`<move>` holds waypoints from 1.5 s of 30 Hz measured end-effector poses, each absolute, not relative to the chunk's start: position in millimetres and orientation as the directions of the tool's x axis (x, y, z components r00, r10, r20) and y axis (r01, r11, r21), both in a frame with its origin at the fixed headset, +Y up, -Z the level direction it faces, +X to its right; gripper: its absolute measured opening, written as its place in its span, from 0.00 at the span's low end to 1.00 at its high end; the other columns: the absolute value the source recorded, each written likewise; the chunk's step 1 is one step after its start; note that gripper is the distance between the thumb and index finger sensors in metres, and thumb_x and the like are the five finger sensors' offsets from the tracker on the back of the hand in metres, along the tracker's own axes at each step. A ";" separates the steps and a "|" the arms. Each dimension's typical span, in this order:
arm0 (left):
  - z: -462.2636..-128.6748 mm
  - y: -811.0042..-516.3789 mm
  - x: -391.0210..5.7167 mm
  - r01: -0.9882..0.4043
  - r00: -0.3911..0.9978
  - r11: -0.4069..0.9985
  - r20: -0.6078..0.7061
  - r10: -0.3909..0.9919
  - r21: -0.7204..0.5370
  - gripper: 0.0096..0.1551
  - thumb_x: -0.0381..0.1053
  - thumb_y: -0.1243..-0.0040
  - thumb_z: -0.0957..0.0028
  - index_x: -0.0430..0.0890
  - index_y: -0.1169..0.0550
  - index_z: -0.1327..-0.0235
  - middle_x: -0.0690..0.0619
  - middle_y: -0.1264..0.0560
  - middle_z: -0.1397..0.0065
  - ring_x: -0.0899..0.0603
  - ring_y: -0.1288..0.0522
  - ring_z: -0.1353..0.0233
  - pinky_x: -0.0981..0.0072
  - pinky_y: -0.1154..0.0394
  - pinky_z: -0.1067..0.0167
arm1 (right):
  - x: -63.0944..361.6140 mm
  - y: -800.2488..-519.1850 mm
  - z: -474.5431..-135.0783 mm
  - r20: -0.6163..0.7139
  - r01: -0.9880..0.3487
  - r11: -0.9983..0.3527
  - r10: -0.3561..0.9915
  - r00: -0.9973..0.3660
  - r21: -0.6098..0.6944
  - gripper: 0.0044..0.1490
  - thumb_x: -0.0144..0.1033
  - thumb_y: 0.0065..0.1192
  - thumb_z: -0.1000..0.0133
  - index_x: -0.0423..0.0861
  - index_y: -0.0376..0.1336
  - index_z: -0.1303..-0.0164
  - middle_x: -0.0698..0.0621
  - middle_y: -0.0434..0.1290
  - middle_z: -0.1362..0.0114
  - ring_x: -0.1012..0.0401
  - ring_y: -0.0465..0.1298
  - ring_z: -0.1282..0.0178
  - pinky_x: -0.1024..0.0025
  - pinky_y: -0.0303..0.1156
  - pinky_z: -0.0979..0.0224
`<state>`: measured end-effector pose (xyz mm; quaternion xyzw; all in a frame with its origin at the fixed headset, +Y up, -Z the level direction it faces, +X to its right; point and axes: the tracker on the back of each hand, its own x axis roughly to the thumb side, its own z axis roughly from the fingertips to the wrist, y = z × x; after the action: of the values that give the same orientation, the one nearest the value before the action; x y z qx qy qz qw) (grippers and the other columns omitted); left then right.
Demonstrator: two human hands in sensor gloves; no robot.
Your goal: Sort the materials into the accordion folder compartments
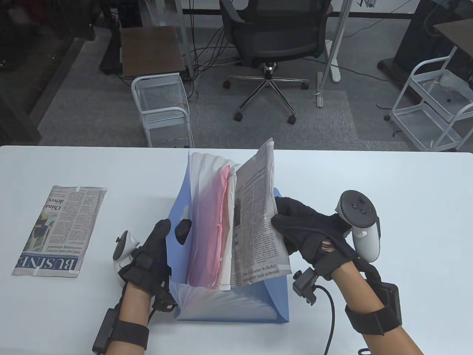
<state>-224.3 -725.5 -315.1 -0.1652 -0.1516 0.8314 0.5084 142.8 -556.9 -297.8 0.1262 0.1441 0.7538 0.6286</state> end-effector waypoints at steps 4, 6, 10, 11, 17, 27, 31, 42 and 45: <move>-315.3 -725.8 -224.4 -0.798 -0.424 -0.433 -0.120 0.898 -0.421 0.48 0.76 0.54 0.31 0.36 0.39 0.25 0.25 0.73 0.15 0.20 0.74 0.22 0.28 0.63 0.35 | 139.2 -561.1 -301.0 -0.009 -0.904 -0.180 0.980 -0.199 0.387 0.31 0.31 0.65 0.37 0.38 0.58 0.25 0.36 0.75 0.32 0.46 0.89 0.56 0.65 0.89 0.61; -315.3 -726.1 -224.6 -0.798 -0.424 -0.433 -0.119 0.898 -0.420 0.48 0.76 0.54 0.31 0.36 0.39 0.25 0.25 0.73 0.15 0.20 0.74 0.22 0.28 0.63 0.35 | 137.2 -563.2 -304.0 -0.017 -0.904 -0.183 0.979 -0.205 0.386 0.31 0.31 0.65 0.37 0.39 0.58 0.25 0.36 0.75 0.32 0.46 0.89 0.56 0.66 0.89 0.61; -315.4 -726.1 -224.6 -0.797 -0.425 -0.434 -0.119 0.897 -0.420 0.48 0.76 0.54 0.31 0.36 0.39 0.25 0.25 0.73 0.15 0.20 0.74 0.22 0.28 0.63 0.35 | 131.4 -569.0 -311.0 -0.041 -0.905 -0.201 0.972 -0.232 0.374 0.31 0.31 0.65 0.37 0.39 0.58 0.25 0.36 0.75 0.32 0.47 0.89 0.56 0.66 0.89 0.61; -315.5 -726.3 -224.5 -0.797 -0.426 -0.434 -0.119 0.897 -0.420 0.48 0.76 0.54 0.31 0.36 0.39 0.25 0.25 0.73 0.15 0.20 0.74 0.22 0.28 0.63 0.35 | 129.2 -570.3 -312.6 -0.048 -0.906 -0.206 0.970 -0.240 0.369 0.31 0.31 0.65 0.37 0.38 0.58 0.25 0.36 0.75 0.32 0.46 0.89 0.56 0.66 0.89 0.61; -315.4 -726.4 -224.5 -0.796 -0.427 -0.436 -0.119 0.896 -0.420 0.48 0.76 0.54 0.31 0.36 0.39 0.25 0.25 0.73 0.15 0.20 0.74 0.22 0.28 0.63 0.35 | 113.7 -579.2 -317.9 -0.068 -0.897 -0.238 0.957 -0.282 0.372 0.33 0.31 0.65 0.37 0.38 0.56 0.24 0.36 0.75 0.31 0.46 0.89 0.56 0.66 0.89 0.61; -315.5 -726.6 -224.7 -0.796 -0.427 -0.435 -0.119 0.896 -0.421 0.48 0.76 0.54 0.31 0.36 0.39 0.25 0.25 0.73 0.15 0.20 0.74 0.22 0.28 0.63 0.36 | 98.5 -578.3 -311.8 -0.041 -0.811 -0.393 0.890 -0.453 0.432 0.41 0.36 0.66 0.36 0.31 0.51 0.21 0.32 0.71 0.29 0.43 0.88 0.55 0.63 0.89 0.61; -315.5 -726.8 -224.6 -0.797 -0.426 -0.434 -0.118 0.897 -0.420 0.48 0.76 0.54 0.31 0.36 0.39 0.25 0.25 0.73 0.15 0.20 0.74 0.22 0.28 0.63 0.35 | 99.1 -575.7 -310.9 -0.034 -0.799 -0.409 0.882 -0.470 0.440 0.40 0.35 0.65 0.36 0.31 0.52 0.21 0.32 0.71 0.29 0.43 0.88 0.56 0.63 0.88 0.61; -316.1 -726.9 -219.4 -0.812 -0.394 -0.404 -0.117 0.912 -0.422 0.47 0.76 0.53 0.31 0.36 0.39 0.25 0.25 0.73 0.15 0.20 0.74 0.22 0.28 0.63 0.36 | 114.5 -576.4 -297.6 0.091 -0.771 -0.499 0.857 -0.508 0.395 0.40 0.41 0.62 0.34 0.35 0.52 0.20 0.33 0.71 0.27 0.39 0.85 0.51 0.57 0.85 0.55; -316.2 -725.7 -213.6 -0.822 -0.367 -0.379 -0.114 0.923 -0.425 0.47 0.76 0.53 0.31 0.36 0.39 0.25 0.25 0.73 0.16 0.20 0.74 0.23 0.28 0.64 0.36 | 124.3 -580.8 -289.9 0.171 -0.746 -0.590 0.806 -0.567 0.308 0.39 0.44 0.60 0.34 0.38 0.53 0.19 0.33 0.70 0.25 0.36 0.82 0.45 0.52 0.83 0.49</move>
<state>-213.6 -725.7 -316.2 -0.1692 -0.1500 0.8129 0.5367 124.3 -580.8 -289.9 0.1482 0.1010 0.8793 0.4413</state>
